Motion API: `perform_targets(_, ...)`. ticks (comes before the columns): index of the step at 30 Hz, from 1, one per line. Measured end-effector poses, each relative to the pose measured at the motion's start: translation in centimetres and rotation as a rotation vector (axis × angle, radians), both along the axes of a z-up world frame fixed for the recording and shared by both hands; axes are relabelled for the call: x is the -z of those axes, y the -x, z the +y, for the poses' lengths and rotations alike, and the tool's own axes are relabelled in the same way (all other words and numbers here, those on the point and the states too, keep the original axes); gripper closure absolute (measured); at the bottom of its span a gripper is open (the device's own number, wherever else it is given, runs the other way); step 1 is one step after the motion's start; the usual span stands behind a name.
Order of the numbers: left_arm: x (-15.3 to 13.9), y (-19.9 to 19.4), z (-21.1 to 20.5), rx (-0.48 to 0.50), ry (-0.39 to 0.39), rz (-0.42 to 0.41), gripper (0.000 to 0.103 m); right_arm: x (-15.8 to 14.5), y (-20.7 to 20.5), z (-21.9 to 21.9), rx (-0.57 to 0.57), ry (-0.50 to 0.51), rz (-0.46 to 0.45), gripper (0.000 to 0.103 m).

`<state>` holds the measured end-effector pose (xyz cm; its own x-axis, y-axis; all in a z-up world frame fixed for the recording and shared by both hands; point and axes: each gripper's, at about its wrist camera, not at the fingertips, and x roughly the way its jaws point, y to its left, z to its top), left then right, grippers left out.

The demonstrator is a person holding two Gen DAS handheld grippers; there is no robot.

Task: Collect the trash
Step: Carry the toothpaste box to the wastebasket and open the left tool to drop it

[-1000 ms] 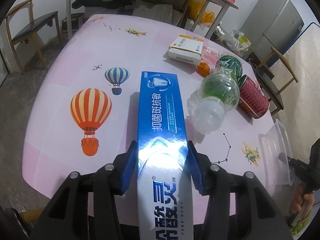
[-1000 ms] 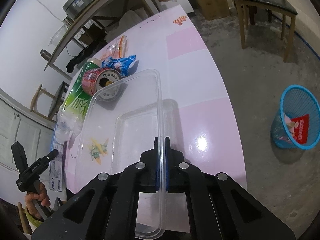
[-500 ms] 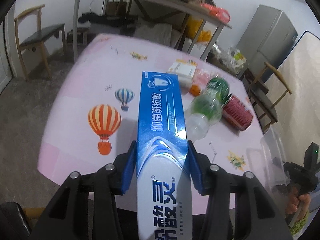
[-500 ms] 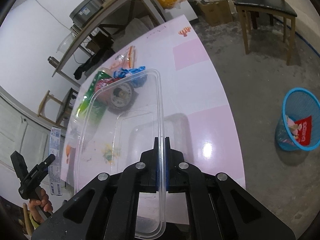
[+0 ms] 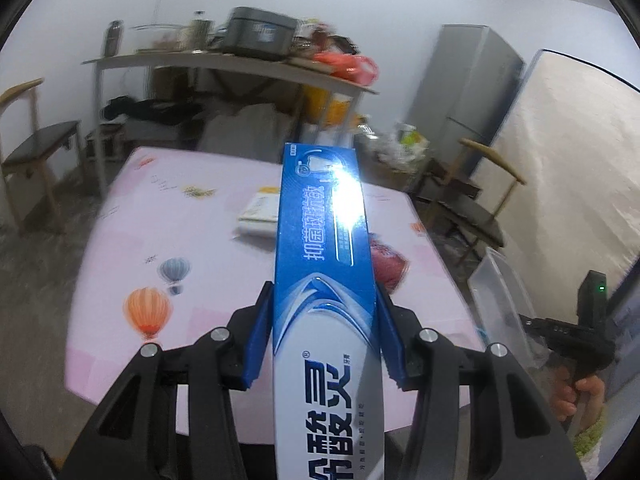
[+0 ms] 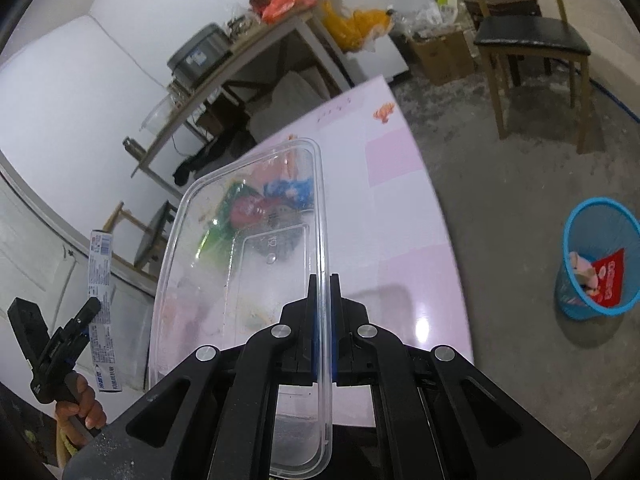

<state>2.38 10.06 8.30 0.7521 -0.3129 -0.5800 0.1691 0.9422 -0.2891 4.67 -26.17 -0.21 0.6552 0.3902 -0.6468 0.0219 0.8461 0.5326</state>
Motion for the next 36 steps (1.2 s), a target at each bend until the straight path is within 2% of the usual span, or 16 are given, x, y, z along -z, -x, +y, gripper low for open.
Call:
perform_targets(3,-1.0,-0.8,-2.9,0.098,0.019,-0.015,0.056,-0.6,1.2,-1.8,0.055,0.002,-0.021,0.100)
perform_targets(6,-1.7,-2.1,-7.0,0.212,0.021,-0.015,0.056,-1.1,3.4,-5.3,0.158,0.004,-0.040,0.100)
perform_targets(9,-1.9,-3.9,-12.4,0.354,0.033,0.023,0.056,-0.8,5.7,-8.8,0.268,0.006,-0.042,0.100)
perform_targets(12,-1.5,-5.6,-19.2,0.510,0.022,0.078,0.056,0.7,8.5,-13.2,0.406,-0.002,-0.014,0.100)
perform_targets(15,0.4,-7.1,-26.8,0.654,0.001,0.173,0.056,3.5,11.0,-17.3,0.530,-0.018,0.052,0.100)
perform_targets(16,1.7,-7.6,-30.1,0.716,-0.004,0.229,0.056,4.4,11.5,-18.3,0.559,-0.025,0.076,0.100)
perform_targets(19,5.4,-8.8,-37.2,0.814,-0.044,0.354,0.056,7.5,12.2,-21.1,0.619,-0.060,0.149,0.100)
perform_targets(24,11.6,-10.8,-46.5,0.868,-0.137,0.516,0.056,11.9,10.9,-24.6,0.679,-0.098,0.248,0.100)
perform_targets(28,13.4,-12.3,-52.0,0.870,-0.150,0.540,0.056,13.8,7.5,-28.0,0.731,-0.109,0.278,0.099)
perform_targets(30,13.4,-13.1,-54.6,0.884,-0.126,0.528,0.055,14.6,5.5,-30.4,0.780,-0.100,0.269,0.090)
perform_targets(31,13.6,-13.5,-55.9,0.879,-0.127,0.520,0.048,15.1,5.3,-31.1,0.801,-0.100,0.265,0.072)
perform_targets(32,13.6,-14.0,-56.6,0.854,-0.136,0.510,0.035,15.9,4.6,-32.1,0.817,-0.097,0.261,0.048)
perform_targets(33,13.6,-14.3,-56.4,0.832,-0.136,0.501,0.032,16.6,4.4,-32.7,0.826,-0.096,0.260,0.044)
perform_targets(36,13.3,-15.0,-55.2,0.796,-0.091,0.499,0.031,19.2,3.7,-33.6,0.854,-0.083,0.306,0.044)
